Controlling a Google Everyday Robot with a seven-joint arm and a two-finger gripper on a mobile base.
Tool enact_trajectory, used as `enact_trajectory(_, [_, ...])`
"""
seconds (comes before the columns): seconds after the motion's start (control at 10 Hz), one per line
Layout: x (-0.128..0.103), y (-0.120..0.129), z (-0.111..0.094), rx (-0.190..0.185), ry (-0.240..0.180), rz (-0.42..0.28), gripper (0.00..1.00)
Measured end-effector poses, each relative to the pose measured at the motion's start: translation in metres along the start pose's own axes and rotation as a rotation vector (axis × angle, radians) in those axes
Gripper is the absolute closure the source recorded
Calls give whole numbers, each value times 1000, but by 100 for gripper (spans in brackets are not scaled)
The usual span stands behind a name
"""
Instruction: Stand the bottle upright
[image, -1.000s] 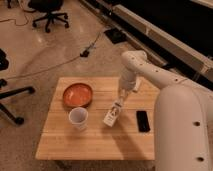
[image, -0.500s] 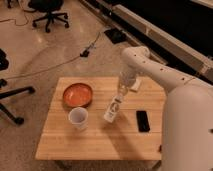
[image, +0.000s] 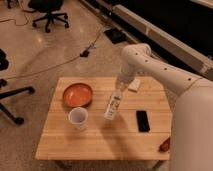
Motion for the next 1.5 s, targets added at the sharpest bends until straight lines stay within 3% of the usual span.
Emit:
enact_trajectory(0.5, [1,-15,-11,50,95,-106,100])
enact_trajectory(0.6, [1,-17,-14,59,127,-127,100])
enact_trajectory(0.7, [0,-20,-18,72,186,-149,100])
enact_trajectory(1.0, [0,-24,-21,79,263,-175,100])
enact_trajectory(1.4, [9,-28,-24,65,405,-178,100])
enact_trajectory(1.5, [13,-30,-25,62,418,-185,100])
